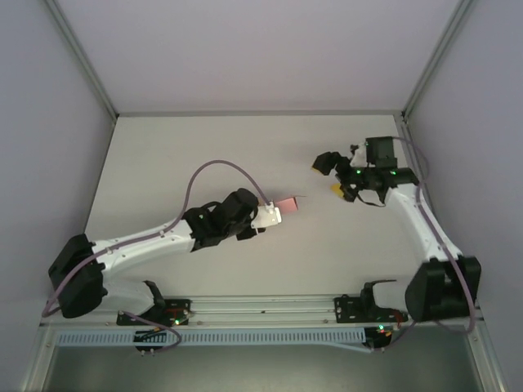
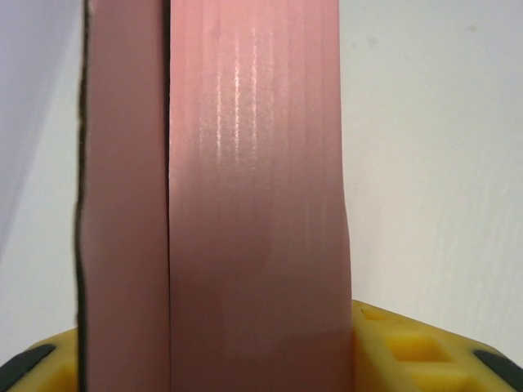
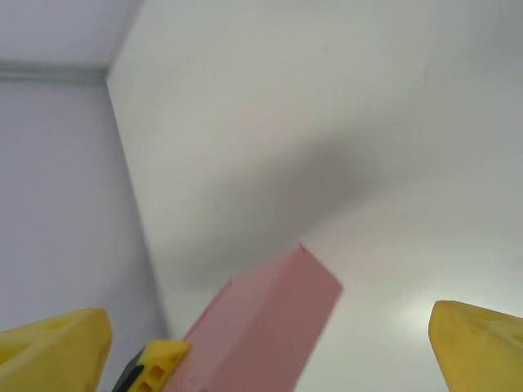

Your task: Assemble paper box

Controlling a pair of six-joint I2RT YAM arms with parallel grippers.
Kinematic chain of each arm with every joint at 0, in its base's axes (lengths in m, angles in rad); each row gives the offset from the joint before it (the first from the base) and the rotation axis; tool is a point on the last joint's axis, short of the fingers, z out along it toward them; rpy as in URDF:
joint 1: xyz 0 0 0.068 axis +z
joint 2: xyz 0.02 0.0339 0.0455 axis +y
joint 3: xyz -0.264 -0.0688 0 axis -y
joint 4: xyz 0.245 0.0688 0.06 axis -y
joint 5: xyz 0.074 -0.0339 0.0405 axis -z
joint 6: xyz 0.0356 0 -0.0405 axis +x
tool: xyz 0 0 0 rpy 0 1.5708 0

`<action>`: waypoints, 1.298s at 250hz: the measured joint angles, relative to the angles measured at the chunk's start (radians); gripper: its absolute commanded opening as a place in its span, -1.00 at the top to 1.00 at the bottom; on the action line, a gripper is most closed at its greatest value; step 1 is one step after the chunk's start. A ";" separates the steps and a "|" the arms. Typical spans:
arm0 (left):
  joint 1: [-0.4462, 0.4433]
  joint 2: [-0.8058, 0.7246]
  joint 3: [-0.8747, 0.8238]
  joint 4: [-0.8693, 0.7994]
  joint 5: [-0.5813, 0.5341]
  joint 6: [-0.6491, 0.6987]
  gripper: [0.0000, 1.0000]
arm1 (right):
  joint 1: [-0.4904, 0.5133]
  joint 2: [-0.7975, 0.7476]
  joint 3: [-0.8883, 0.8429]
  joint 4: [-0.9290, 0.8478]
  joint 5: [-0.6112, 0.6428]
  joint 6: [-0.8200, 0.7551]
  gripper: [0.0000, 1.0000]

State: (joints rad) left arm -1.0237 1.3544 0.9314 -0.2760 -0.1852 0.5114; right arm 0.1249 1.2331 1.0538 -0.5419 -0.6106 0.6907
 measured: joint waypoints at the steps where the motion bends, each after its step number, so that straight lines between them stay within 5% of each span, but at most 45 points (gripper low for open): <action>1: 0.003 0.004 0.003 -0.006 0.007 0.000 0.08 | 0.000 -0.006 -0.002 0.004 0.004 -0.004 -1.00; 52: 0.124 0.180 0.090 -0.167 0.209 0.013 0.12 | 0.010 -0.309 -0.246 0.367 0.009 -0.151 -0.89; 121: 0.180 0.247 0.164 -0.202 0.324 0.040 0.09 | 0.206 -0.142 -0.211 0.219 0.016 -0.451 -0.53; 184: 0.198 0.251 0.164 -0.209 0.375 0.054 0.04 | 0.263 -0.025 -0.210 0.179 0.022 -0.667 -0.18; 223: 0.203 0.255 0.167 -0.208 0.383 0.053 0.04 | 0.271 0.035 -0.204 0.170 0.029 -0.746 -0.13; 325: 0.204 0.281 0.195 -0.208 0.388 0.051 0.02 | 0.271 0.120 -0.155 0.139 0.048 -0.792 0.88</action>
State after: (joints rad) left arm -0.8196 1.6356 1.1263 -0.4839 0.2028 0.5629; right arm 0.3958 1.3533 0.8986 -0.4030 -0.5629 -0.1013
